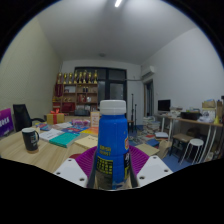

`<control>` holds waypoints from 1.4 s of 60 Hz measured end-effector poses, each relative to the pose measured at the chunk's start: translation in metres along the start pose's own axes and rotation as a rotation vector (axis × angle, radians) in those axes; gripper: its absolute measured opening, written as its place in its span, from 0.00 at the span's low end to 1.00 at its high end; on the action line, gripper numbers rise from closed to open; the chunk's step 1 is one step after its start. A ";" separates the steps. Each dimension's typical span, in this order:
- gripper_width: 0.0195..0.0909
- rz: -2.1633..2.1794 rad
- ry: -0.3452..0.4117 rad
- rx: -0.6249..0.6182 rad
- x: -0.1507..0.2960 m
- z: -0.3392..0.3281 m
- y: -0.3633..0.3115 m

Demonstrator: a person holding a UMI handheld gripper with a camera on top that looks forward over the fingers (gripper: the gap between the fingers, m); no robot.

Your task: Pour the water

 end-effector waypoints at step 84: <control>0.38 -1.171 0.460 0.013 0.163 0.050 -0.246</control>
Point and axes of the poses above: the point between the fingertips, and its own axes, seen from behind it with the camera up: y to the right, x up, z forward, the way the camera looks, the point moved 2 cm from there along -z, backward, against the way the camera looks, and after that the axes turned 10 degrees about -x, right-handed, at the moved point
